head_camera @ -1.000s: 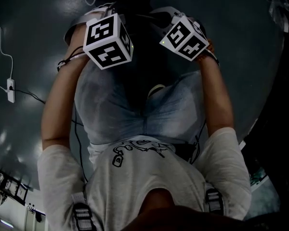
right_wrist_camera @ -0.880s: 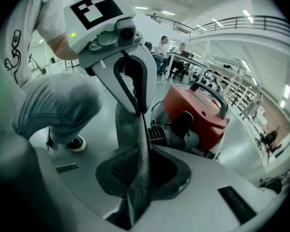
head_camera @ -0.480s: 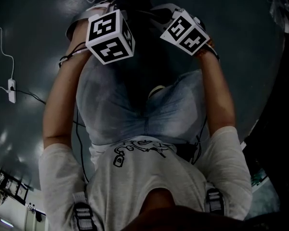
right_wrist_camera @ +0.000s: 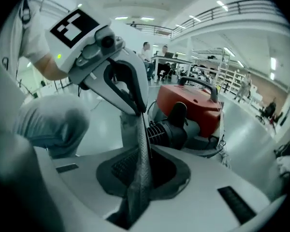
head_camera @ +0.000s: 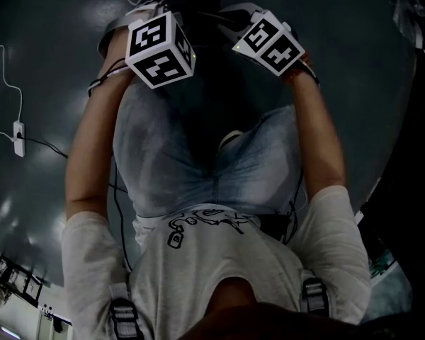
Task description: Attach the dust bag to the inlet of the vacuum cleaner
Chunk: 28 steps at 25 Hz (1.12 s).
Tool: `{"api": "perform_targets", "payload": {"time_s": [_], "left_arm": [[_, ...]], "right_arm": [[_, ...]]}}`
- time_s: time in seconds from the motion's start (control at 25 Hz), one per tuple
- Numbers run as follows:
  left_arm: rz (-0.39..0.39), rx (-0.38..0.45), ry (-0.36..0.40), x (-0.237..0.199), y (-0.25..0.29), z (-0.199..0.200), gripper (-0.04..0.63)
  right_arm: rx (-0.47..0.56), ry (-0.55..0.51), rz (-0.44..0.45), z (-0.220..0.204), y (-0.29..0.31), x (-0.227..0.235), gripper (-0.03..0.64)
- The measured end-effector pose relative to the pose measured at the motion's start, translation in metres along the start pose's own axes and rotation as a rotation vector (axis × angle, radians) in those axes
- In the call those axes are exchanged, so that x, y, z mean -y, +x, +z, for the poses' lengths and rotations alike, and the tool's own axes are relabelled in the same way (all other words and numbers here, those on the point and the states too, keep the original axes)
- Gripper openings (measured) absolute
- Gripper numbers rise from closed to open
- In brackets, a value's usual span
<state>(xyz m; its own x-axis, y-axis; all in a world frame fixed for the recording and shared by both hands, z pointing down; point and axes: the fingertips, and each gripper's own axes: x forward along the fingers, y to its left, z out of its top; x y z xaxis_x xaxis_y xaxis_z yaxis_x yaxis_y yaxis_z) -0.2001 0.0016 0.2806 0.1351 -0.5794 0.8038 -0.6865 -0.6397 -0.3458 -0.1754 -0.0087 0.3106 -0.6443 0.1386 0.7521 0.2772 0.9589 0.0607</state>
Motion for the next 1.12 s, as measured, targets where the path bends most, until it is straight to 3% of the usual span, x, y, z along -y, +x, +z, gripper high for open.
{"api": "perform_targets", "payload": {"time_s": [0.12, 0.28, 0.36, 0.52, 0.6, 0.72, 0.8, 1.0, 1.12], "left_arm": [[-0.011, 0.023, -0.043, -0.005, 0.0, -0.002, 0.034], [-0.024, 0.044, -0.126, -0.005, -0.001, -0.014, 0.034], [-0.017, 0.035, -0.106, -0.007, -0.001, -0.013, 0.034], [0.003, 0.009, -0.024, -0.01, 0.001, 0.0, 0.028], [0.005, 0.018, -0.041, -0.01, 0.002, -0.001, 0.026], [-0.005, 0.042, -0.115, -0.01, -0.001, -0.013, 0.025], [-0.014, 0.051, -0.139, -0.01, -0.002, -0.017, 0.023], [-0.011, 0.004, -0.038, -0.013, 0.006, 0.0, 0.021], [-0.003, 0.008, -0.045, -0.013, 0.006, 0.001, 0.021]], "right_arm": [[0.016, 0.051, 0.015, 0.004, 0.001, 0.004, 0.043], [-0.066, -0.098, -0.038, 0.013, 0.003, 0.002, 0.043], [-0.06, -0.092, -0.042, 0.012, 0.003, 0.003, 0.046], [0.02, 0.067, 0.006, 0.005, 0.0, 0.007, 0.044], [0.007, 0.054, 0.006, 0.005, 0.0, 0.008, 0.044], [-0.056, -0.072, -0.016, 0.014, 0.004, 0.006, 0.046], [-0.064, -0.1, -0.014, 0.016, 0.006, 0.006, 0.046], [0.041, 0.073, 0.029, 0.004, 0.002, 0.013, 0.046], [0.025, 0.036, 0.018, 0.004, 0.001, 0.016, 0.046]]}}
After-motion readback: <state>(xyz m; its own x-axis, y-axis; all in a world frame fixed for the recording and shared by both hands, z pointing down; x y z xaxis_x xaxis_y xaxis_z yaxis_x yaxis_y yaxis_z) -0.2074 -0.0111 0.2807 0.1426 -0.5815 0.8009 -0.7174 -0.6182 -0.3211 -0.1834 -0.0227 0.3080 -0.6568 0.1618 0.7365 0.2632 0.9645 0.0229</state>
